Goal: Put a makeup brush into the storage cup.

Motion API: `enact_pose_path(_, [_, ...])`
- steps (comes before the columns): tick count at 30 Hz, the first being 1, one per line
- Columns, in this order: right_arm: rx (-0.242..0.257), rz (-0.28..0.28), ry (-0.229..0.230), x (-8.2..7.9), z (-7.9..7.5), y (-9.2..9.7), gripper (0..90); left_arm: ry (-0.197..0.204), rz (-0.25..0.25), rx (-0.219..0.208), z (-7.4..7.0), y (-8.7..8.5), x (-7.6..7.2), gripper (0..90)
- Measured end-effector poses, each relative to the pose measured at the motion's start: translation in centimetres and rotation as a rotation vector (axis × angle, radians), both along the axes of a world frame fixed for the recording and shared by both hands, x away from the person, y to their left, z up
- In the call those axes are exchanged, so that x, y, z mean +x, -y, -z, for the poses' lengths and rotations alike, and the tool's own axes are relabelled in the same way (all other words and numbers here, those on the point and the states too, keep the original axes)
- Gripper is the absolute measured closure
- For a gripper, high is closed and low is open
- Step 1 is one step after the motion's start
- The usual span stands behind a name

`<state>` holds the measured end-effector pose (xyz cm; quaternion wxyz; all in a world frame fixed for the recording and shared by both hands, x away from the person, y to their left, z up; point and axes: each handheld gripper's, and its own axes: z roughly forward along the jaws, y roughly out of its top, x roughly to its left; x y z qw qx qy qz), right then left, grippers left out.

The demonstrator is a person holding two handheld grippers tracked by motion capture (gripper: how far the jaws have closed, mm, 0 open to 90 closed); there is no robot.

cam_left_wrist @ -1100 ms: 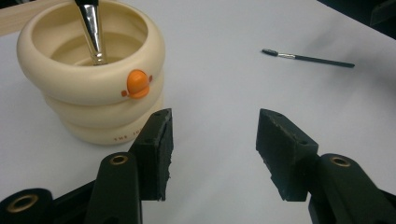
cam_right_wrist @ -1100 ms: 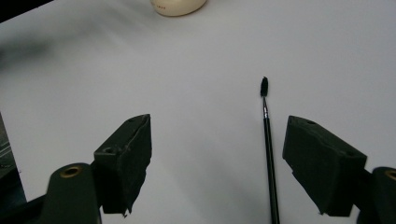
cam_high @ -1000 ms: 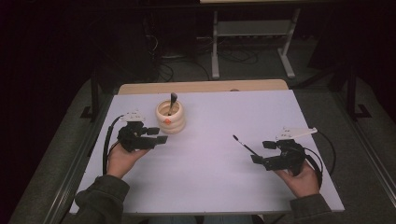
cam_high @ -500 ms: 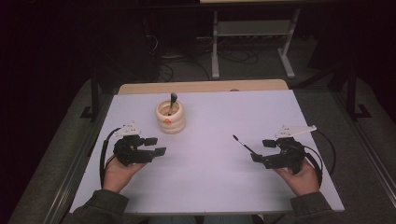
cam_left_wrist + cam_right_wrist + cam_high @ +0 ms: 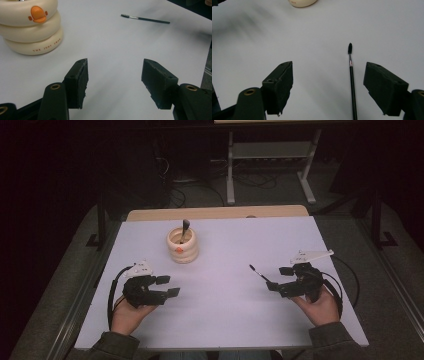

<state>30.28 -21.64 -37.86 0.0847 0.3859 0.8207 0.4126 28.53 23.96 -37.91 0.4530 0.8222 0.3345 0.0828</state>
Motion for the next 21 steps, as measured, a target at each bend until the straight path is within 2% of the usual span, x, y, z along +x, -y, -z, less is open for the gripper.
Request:
enact_pose_path(5, [-0.027, 0.012, -0.026, 0.6, 0.1, 0.0, 25.8, 0.009, -0.007, -0.018, 0.0, -0.1, -0.4, 37.8])
enact_pose_path(11, [-0.079, 0.051, -0.094, 1.9, 0.6, -0.1, 29.9, 0.023, 0.0, -0.012, 0.2, -0.1, -0.6, 37.3])
enact_pose_path(13, [-0.097, 0.067, -0.111, 2.2, 1.0, -0.1, 32.7, 0.021, -0.005, -0.019, 0.3, 0.0, -0.7, 37.1])
enact_pose_path(15, [-0.115, 0.073, -0.125, 2.4, 1.4, -0.1, 35.2, 0.029, 0.007, -0.006, 0.3, 0.1, -0.7, 37.1])
enact_pose_path(21, [-0.167, 0.08, -0.16, 2.6, 2.4, -0.1, 46.1, 0.031, 0.007, -0.021, 0.1, 0.1, -0.9, 37.0])
